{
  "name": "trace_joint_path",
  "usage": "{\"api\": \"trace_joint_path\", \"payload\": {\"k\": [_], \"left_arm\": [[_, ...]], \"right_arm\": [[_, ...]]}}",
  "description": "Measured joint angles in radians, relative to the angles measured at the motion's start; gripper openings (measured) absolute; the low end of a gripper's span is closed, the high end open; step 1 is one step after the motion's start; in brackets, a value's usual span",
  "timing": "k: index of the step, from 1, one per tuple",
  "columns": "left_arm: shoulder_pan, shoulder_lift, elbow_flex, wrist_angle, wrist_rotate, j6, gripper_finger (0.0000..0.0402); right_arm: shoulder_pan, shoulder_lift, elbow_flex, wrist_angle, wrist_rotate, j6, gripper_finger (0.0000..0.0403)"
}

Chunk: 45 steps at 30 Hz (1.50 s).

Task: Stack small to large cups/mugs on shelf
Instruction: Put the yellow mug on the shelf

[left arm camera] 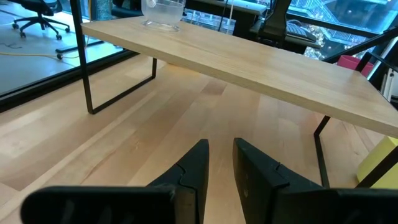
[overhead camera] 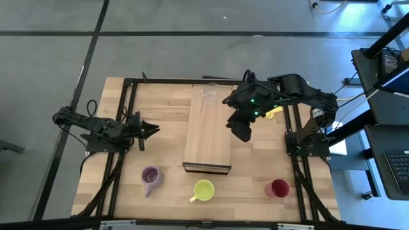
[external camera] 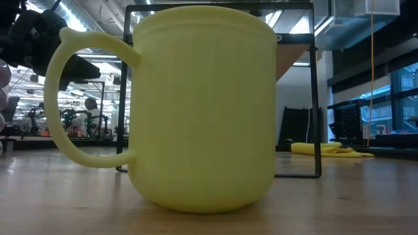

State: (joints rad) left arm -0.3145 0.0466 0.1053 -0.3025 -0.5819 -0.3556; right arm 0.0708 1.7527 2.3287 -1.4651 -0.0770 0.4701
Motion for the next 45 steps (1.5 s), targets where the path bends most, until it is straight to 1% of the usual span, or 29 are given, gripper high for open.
{"api": "trace_joint_path", "payload": {"k": [7,10,14,18,23,25,29,31,37,41,45], "left_arm": [[0.000,0.000,0.000,0.000,0.000,0.000,0.0068],[0.000,0.000,0.000,0.000,0.000,0.000,0.0068],[0.000,0.000,0.000,0.000,0.000,0.000,0.0068],[0.000,0.000,0.000,0.000,0.000,0.000,0.0068],[0.000,0.000,0.000,0.000,0.000,0.000,0.0068],[0.000,0.000,0.000,0.000,0.000,0.000,0.0068],[0.000,0.000,0.000,0.000,0.000,0.000,0.0068],[0.000,0.000,0.000,0.000,0.000,0.000,0.0068],[0.000,0.000,0.000,0.000,0.000,0.000,0.0068],[0.000,0.000,0.000,0.000,0.000,0.000,0.0068],[0.000,0.000,0.000,0.000,0.000,0.000,0.0068]], "right_arm": [[0.006,0.000,0.000,0.067,0.002,0.026,0.0117],[0.027,0.000,0.000,0.085,-0.021,0.046,0.0117],[0.082,0.006,0.000,0.086,-0.094,0.090,0.0117],[0.180,0.028,0.000,0.077,-0.096,0.147,0.0117],[0.300,0.088,0.000,-0.011,-0.002,0.234,0.0117],[0.339,0.127,0.000,-0.035,0.014,0.283,0.0117],[0.403,0.209,0.000,0.023,0.028,0.421,0.0117],[0.425,0.242,0.000,0.064,0.030,0.451,0.0117],[0.438,0.309,0.000,0.040,0.137,0.546,0.0117],[0.430,0.360,0.000,0.040,0.137,0.557,0.0117],[0.426,0.438,0.000,0.049,0.109,0.582,0.0117]]}}
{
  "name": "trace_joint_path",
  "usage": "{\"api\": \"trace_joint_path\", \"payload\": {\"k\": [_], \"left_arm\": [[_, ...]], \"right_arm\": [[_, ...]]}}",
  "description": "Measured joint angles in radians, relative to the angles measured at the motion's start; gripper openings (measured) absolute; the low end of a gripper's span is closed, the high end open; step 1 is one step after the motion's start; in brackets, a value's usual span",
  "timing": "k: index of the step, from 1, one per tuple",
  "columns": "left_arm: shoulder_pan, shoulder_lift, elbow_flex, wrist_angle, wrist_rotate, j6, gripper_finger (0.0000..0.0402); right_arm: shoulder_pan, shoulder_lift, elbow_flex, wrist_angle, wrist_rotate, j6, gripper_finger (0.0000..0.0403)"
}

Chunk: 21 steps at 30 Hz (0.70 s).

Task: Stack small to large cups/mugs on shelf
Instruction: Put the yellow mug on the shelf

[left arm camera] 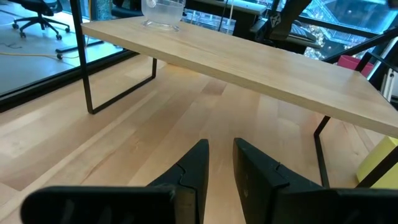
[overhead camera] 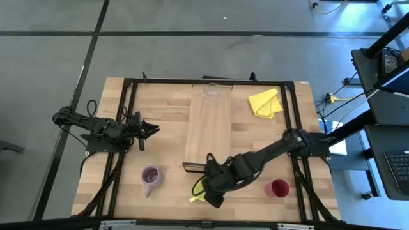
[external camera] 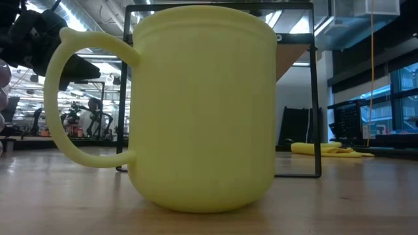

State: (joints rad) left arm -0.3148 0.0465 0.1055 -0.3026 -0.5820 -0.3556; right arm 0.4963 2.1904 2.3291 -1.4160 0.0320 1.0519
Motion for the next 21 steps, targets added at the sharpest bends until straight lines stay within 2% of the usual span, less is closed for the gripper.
{"api": "trace_joint_path", "payload": {"k": [5,9,17,21], "left_arm": [[0.000,0.000,0.000,0.001,0.000,0.000,0.0068],[0.000,0.000,0.000,0.000,0.000,0.000,0.0068],[0.000,0.000,0.000,0.000,0.000,0.000,0.0068],[0.000,0.000,0.000,0.001,0.000,0.000,0.0068]], "right_arm": [[-0.011,0.095,0.000,0.008,0.001,-0.005,0.0117],[-0.015,0.155,0.000,0.023,0.003,0.053,0.0118],[-0.017,0.171,0.003,0.023,0.037,0.082,0.0118],[-0.020,0.160,0.006,0.037,0.018,0.135,0.0118]]}}
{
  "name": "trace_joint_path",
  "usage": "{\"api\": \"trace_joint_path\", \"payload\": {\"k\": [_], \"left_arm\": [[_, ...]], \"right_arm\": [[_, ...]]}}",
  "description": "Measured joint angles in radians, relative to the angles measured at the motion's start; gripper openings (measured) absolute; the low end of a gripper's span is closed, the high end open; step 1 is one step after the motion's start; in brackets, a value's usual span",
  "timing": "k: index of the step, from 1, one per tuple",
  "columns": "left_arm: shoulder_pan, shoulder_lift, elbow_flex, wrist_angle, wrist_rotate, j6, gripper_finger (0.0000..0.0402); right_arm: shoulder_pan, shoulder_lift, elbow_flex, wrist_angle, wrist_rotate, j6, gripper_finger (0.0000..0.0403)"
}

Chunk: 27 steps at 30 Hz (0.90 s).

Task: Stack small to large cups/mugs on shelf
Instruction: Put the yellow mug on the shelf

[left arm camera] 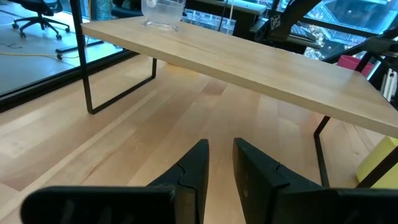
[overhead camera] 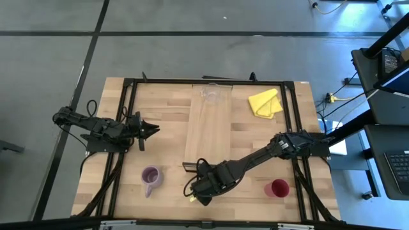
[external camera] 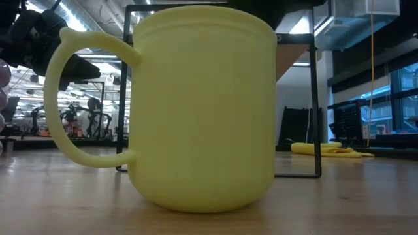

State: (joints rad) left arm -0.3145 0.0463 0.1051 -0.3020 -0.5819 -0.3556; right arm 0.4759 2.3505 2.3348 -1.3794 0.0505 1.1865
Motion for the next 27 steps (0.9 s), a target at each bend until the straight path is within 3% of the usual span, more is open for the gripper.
{"api": "trace_joint_path", "payload": {"k": [10,17,20,27], "left_arm": [[0.000,0.000,0.000,-0.001,0.000,0.000,0.0068],[0.000,0.000,0.000,-0.001,0.000,0.000,0.0068],[0.000,0.000,0.000,0.000,0.000,0.000,0.0068],[0.000,0.000,0.000,0.000,0.000,0.000,0.0068]], "right_arm": [[0.081,-0.053,0.019,0.044,-0.080,0.098,0.0117],[0.164,-0.094,0.021,0.056,-0.123,0.439,0.0117],[0.199,-0.093,0.015,0.095,-0.044,0.541,0.0117],[0.236,-0.085,-0.009,0.222,0.277,0.698,0.0117]]}}
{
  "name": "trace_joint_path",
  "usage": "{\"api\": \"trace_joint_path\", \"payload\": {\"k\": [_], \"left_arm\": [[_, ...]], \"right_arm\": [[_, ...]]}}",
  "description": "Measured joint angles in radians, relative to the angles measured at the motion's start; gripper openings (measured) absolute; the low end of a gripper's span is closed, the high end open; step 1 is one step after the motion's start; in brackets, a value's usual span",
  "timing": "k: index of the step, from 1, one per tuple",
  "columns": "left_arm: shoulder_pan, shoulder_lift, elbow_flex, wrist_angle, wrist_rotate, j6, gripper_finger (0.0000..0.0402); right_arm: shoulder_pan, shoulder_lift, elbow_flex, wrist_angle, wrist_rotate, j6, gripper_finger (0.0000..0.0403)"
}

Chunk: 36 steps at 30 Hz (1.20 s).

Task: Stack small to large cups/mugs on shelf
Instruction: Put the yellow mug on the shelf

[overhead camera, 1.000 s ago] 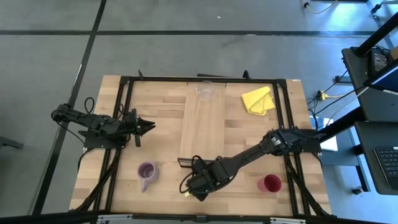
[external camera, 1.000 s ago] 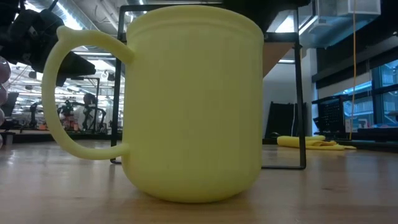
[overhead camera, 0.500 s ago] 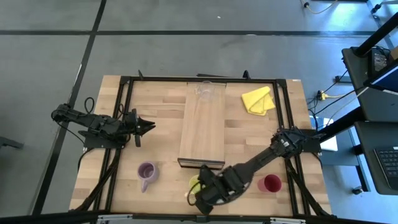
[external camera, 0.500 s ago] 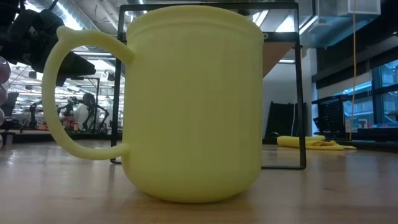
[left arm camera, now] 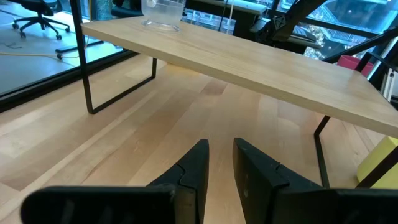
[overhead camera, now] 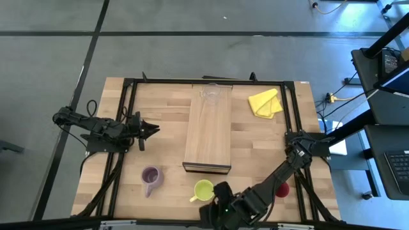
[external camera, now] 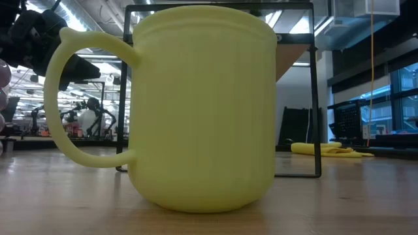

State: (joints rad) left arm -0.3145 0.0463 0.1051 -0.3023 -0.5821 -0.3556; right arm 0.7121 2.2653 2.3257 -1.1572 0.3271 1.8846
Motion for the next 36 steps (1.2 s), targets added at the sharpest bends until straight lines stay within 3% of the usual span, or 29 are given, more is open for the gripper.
{"api": "trace_joint_path", "payload": {"k": [3,10,32,36], "left_arm": [[0.000,0.000,0.000,0.000,0.000,0.000,0.0068],[0.000,0.000,0.000,-0.001,0.000,0.000,0.0068],[0.000,0.000,0.000,0.000,0.000,0.000,0.0068],[0.000,0.000,0.000,0.000,0.000,0.000,0.0068]], "right_arm": [[0.007,-0.001,-0.010,-0.031,0.062,0.071,0.0117],[0.021,0.032,-0.010,-0.084,0.004,0.180,0.0117],[-0.022,0.141,-0.010,-0.105,0.112,0.285,0.0118],[-0.032,0.141,-0.010,-0.094,0.086,0.285,0.0118]]}}
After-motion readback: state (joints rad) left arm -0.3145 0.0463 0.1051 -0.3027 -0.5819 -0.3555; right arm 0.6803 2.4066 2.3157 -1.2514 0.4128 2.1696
